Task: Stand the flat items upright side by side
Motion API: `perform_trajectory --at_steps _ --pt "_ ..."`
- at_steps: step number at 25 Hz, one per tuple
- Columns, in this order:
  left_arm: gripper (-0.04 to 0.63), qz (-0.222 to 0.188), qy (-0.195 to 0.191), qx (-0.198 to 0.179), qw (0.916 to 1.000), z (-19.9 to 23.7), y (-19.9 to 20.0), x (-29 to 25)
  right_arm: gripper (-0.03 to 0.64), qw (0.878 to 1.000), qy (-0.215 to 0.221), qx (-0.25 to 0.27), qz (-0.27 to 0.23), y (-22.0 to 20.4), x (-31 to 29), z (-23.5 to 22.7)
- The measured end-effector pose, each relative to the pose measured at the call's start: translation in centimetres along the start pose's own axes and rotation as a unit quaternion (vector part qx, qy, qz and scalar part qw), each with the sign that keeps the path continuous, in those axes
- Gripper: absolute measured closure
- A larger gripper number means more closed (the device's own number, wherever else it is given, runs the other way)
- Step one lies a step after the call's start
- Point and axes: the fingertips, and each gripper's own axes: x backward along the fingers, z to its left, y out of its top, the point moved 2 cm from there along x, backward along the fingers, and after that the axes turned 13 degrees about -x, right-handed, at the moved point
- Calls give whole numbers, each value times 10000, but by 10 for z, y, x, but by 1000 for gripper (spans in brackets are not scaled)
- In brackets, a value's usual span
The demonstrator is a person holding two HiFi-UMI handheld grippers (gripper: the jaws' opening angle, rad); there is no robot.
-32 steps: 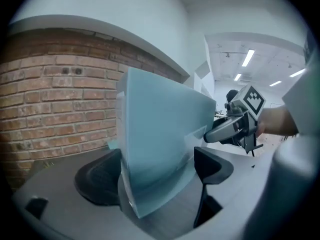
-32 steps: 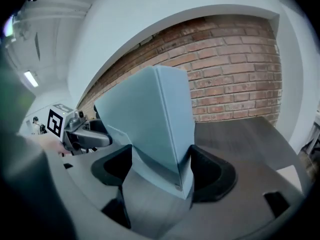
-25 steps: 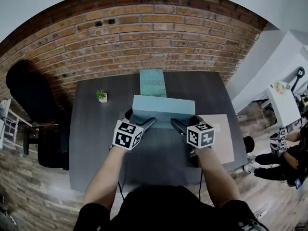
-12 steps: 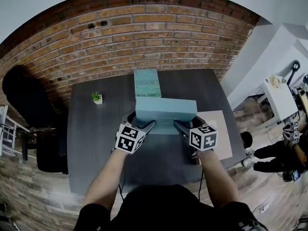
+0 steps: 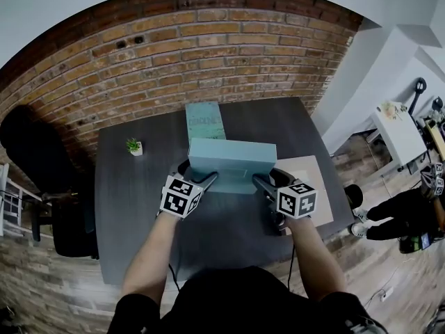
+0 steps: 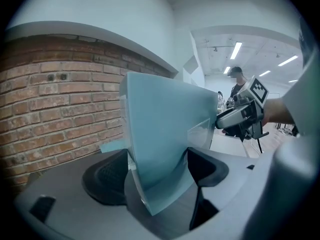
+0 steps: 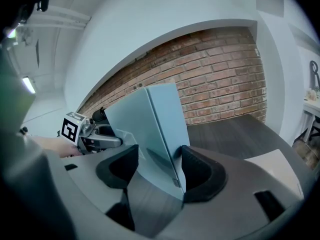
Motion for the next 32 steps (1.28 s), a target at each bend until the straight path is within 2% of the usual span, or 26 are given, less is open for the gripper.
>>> perform_trajectory --at_steps 4,9,15,19,23,27,32 --pt "210 82 92 53 9999 3 -3 5 314 9999 -5 -40 108 -9 1 -4" --pt "216 97 255 248 9993 6 -11 24 291 9994 -212 -254 -25 -18 19 -6" --pt "237 260 714 799 9939 -1 -33 49 276 9973 -581 -417 -163 -37 51 -11" --pt "252 403 565 958 9930 -45 -40 45 273 9959 -710 -552 -117 -46 68 -32" --pt "267 483 478 1259 9897 -105 -37 28 273 9955 -753 -534 -209 -34 81 -67" --pt "270 522 386 1415 9878 -163 -20 -10 273 9968 -637 -470 -57 -28 96 -116" --pt "270 610 523 1722 9818 -206 7 -58 273 9979 -432 -425 237 -24 129 -178"
